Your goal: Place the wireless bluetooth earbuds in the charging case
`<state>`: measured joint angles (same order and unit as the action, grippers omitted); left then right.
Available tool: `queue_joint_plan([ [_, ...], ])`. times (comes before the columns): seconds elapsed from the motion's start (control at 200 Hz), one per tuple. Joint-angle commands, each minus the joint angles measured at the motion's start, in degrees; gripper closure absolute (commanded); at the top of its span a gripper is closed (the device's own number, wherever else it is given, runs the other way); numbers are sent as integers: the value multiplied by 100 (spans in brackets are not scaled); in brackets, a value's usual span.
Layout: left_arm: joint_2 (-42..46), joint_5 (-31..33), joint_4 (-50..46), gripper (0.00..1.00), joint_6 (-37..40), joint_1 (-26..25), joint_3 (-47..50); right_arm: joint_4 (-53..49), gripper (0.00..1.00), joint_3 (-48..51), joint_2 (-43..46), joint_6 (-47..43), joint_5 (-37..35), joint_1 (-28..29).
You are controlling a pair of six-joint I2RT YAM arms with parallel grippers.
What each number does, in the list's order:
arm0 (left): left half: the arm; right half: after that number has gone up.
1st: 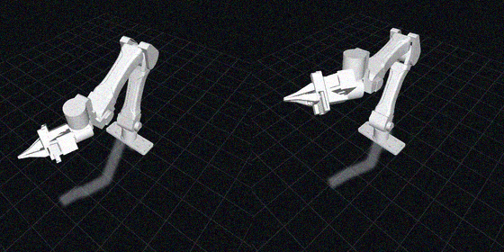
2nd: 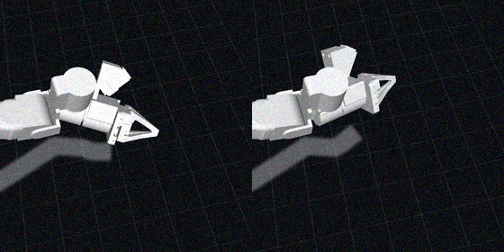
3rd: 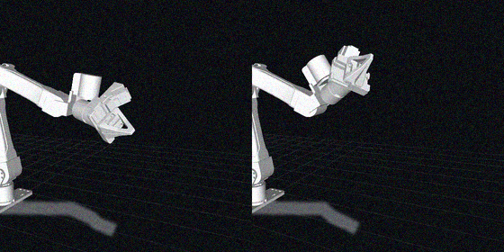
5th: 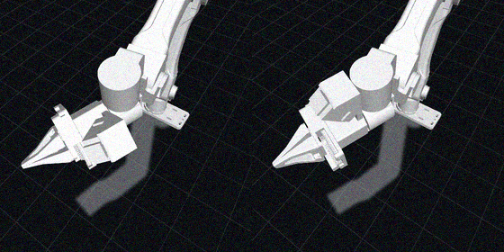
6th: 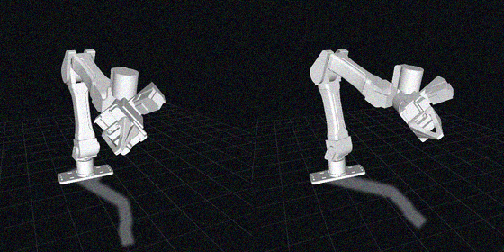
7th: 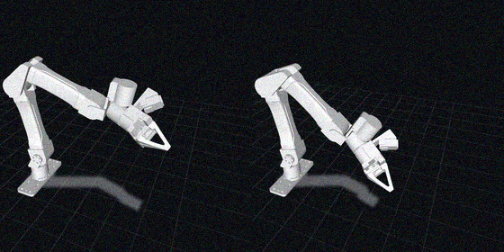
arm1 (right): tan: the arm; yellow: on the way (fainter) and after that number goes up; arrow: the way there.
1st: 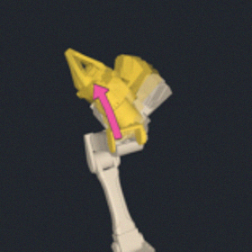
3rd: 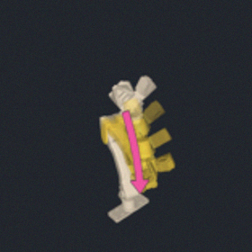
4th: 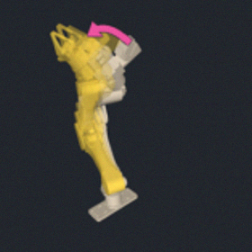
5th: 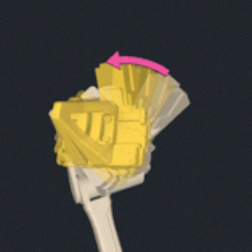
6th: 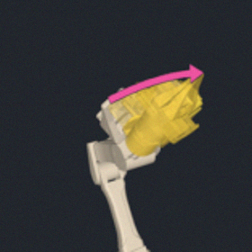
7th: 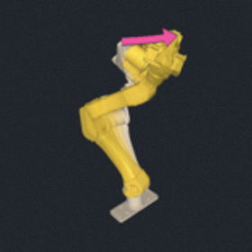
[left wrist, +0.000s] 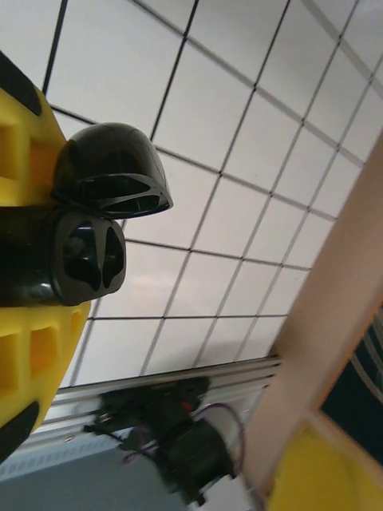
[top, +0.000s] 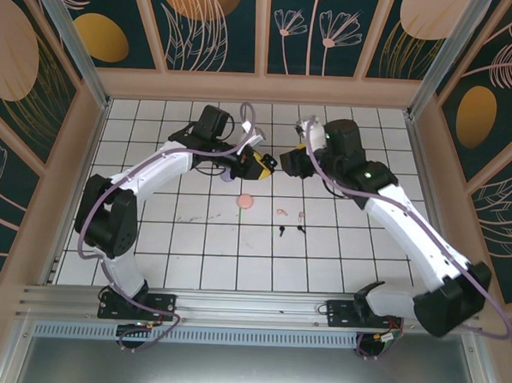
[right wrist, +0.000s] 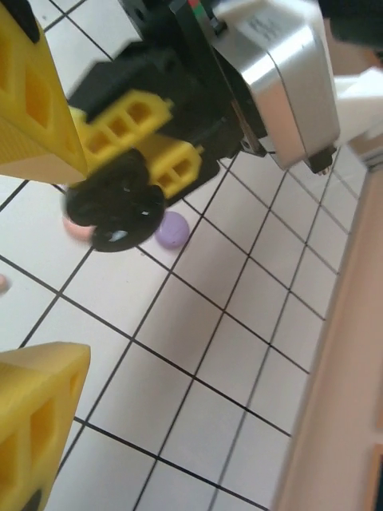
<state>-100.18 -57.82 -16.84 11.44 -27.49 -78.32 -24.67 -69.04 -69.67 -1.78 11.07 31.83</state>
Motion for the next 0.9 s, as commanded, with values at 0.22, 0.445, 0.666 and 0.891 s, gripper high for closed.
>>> queue_joint_plan([
  [0.22,1509,1101,3805,100,-1696,68,1873,-484,41,1398,706,2038,-565,-3],
  [0.445,2119,1981,5613,100,-1983,59,3101,-417,42,2011,302,3250,-1049,663],
  [0.666,2444,2748,7474,100,-2012,50,4164,-611,45,1984,-377,4370,-1469,1089],
  [0.891,2418,3051,8288,100,-2309,32,4481,-649,50,1860,-1082,4872,-1603,1418],
])
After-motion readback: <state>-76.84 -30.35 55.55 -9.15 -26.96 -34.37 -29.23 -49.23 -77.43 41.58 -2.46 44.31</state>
